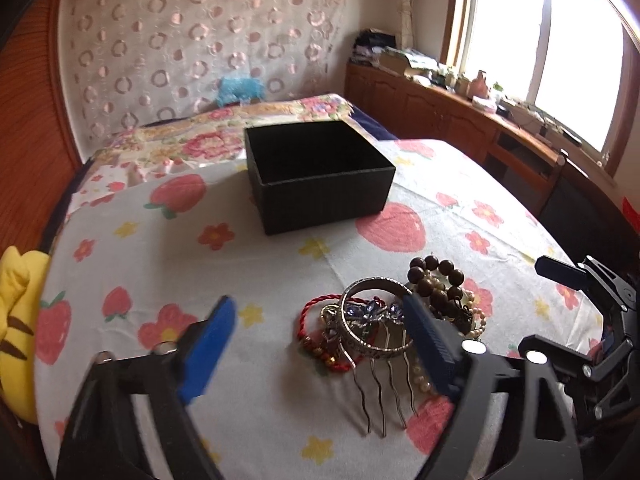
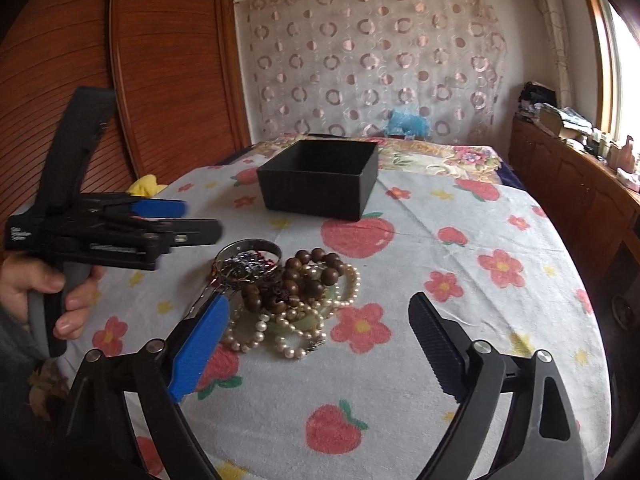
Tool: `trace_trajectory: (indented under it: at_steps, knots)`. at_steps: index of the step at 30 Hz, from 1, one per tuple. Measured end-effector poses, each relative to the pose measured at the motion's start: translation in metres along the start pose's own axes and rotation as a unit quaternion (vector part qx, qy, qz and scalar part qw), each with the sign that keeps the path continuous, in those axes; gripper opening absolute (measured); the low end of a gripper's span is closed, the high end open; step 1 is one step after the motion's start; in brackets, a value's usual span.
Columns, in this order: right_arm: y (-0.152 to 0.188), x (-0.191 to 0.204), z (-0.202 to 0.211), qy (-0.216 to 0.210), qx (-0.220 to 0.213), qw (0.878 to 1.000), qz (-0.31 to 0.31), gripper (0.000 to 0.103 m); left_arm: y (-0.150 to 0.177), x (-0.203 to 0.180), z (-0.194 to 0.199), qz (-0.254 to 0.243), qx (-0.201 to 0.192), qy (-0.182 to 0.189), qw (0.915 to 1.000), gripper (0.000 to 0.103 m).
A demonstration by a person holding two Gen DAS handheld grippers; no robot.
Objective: Organize jewelry
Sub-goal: 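Grasp the silver bangle with the left tool while the right tool reaches for the brown bead bracelet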
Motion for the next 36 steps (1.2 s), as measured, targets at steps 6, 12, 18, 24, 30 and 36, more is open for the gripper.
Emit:
trace_trajectory:
  at_steps: [6, 12, 18, 24, 30, 36]
  knots:
    - [-0.008, 0.005, -0.003, -0.005, 0.0, 1.0, 0.011, 0.09, 0.003, -0.011, -0.024, -0.019, 0.036, 0.01, 0.9991, 0.055]
    - [-0.004, 0.006, -0.007, -0.009, 0.008, 1.0, 0.012, 0.09, 0.006, -0.014, -0.033, -0.028, 0.056, 0.011, 0.998, 0.03]
    - [0.0, 0.005, -0.01, -0.01, 0.014, 1.0, 0.011, 0.09, 0.007, -0.014, -0.03, -0.02, 0.059, 0.039, 0.9973, 0.005]
    - [0.0, 0.0, -0.013, -0.009, 0.02, 1.0, 0.013, 0.09, 0.006, -0.011, -0.019, -0.018, 0.04, 0.027, 0.9986, 0.004]
    - [-0.007, -0.012, -0.022, -0.009, 0.033, 0.999, 0.016, 0.079, -0.005, -0.002, 0.008, 0.017, -0.002, 0.028, 0.9995, 0.004]
    - [-0.014, -0.02, -0.037, -0.012, 0.052, 0.998, 0.021, 0.072, -0.015, 0.006, 0.026, 0.04, -0.034, 0.016, 0.9985, 0.004]
Point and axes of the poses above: each gripper's, at about its wrist camera, not at the fingertips, and z roughly against the way its jaws point, x to its left, y to its underside, the point moved 9 cm from there along -z, roughly the way its jaws point, and after that the axes turned 13 degrees about -y, right-handed, at the moved point
